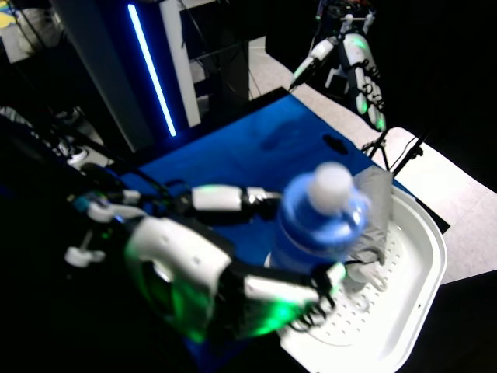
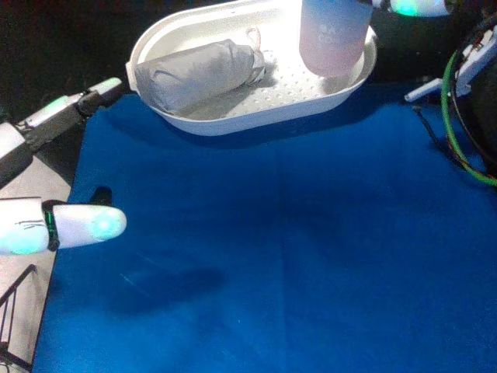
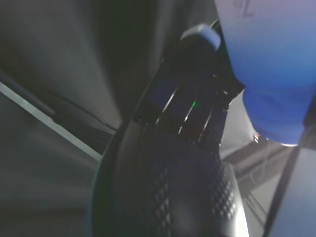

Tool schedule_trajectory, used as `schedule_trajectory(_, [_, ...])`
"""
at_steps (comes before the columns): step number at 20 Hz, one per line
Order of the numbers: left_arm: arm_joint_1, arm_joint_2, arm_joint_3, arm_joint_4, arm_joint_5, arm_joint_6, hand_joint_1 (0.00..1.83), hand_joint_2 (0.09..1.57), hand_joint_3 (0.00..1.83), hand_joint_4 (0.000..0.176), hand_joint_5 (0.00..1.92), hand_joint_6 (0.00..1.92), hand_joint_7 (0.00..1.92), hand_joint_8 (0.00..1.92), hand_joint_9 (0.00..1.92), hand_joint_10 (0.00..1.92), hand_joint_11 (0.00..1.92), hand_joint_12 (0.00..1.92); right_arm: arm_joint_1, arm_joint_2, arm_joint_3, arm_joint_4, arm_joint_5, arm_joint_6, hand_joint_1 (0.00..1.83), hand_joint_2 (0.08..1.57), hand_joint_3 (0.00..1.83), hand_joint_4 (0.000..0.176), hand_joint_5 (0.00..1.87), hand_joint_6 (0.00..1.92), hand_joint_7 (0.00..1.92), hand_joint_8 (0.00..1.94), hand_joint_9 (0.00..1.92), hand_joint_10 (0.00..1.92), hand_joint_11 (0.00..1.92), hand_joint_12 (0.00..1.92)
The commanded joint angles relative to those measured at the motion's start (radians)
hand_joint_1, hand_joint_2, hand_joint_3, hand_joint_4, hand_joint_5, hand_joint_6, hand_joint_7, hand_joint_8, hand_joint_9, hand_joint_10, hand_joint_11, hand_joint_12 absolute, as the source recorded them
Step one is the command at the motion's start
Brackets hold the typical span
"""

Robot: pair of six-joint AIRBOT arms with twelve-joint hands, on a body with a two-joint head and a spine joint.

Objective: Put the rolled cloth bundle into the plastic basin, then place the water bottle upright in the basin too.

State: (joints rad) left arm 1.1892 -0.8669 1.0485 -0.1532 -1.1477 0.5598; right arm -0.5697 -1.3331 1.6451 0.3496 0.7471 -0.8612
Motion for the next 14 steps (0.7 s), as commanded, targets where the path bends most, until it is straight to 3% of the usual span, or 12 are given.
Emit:
schedule_trajectory(1, [-0.007, -0.005, 0.007, -0.014, -0.118, -0.013, 0.49, 0.86, 0.00, 0.176, 0.01, 0.00, 0.03, 0.01, 0.00, 0.00, 0.00, 0.00, 0.023, -0.003, 0.015, 0.024, 0.146, 0.024, 1.10, 1.23, 0.00, 0.000, 0.76, 1.34, 0.84, 1.40, 0.88, 1.60, 0.76, 1.77])
schedule_trajectory(4, [-0.007, -0.013, 0.017, -0.010, -0.124, -0.024, 0.51, 0.87, 0.00, 0.176, 0.01, 0.00, 0.02, 0.00, 0.00, 0.00, 0.00, 0.00, 0.024, -0.034, 0.051, 0.039, 0.141, 0.025, 1.10, 1.23, 0.00, 0.000, 0.77, 1.33, 0.85, 1.39, 0.89, 1.59, 0.78, 1.72])
schedule_trajectory(9, [-0.007, -0.015, 0.019, -0.010, -0.142, -0.029, 0.52, 0.88, 0.00, 0.176, 0.00, 0.00, 0.00, 0.00, 0.00, 0.00, 0.00, 0.00, 0.024, -0.052, 0.063, 0.044, 0.136, 0.025, 1.11, 1.21, 0.00, 0.000, 0.80, 1.29, 0.83, 1.43, 0.87, 1.67, 0.83, 1.83])
schedule_trajectory(10, [-0.008, -0.014, 0.019, -0.010, -0.144, -0.030, 0.52, 0.87, 0.00, 0.170, 0.00, 0.00, 0.00, 0.00, 0.00, 0.00, 0.00, 0.00, 0.023, -0.057, 0.066, 0.046, 0.133, 0.025, 1.11, 1.21, 0.00, 0.000, 0.79, 1.30, 0.81, 1.46, 0.86, 1.68, 0.83, 1.82])
schedule_trajectory(14, [-0.009, -0.005, 0.021, -0.011, -0.165, -0.032, 0.53, 0.91, 0.01, 0.176, 0.00, 0.00, 0.00, 0.00, 0.00, 0.00, 0.00, 0.00, 0.006, -0.078, 0.071, 0.048, 0.124, 0.025, 1.11, 1.22, 0.00, 0.000, 0.78, 1.32, 0.81, 1.45, 0.86, 1.61, 0.77, 1.73])
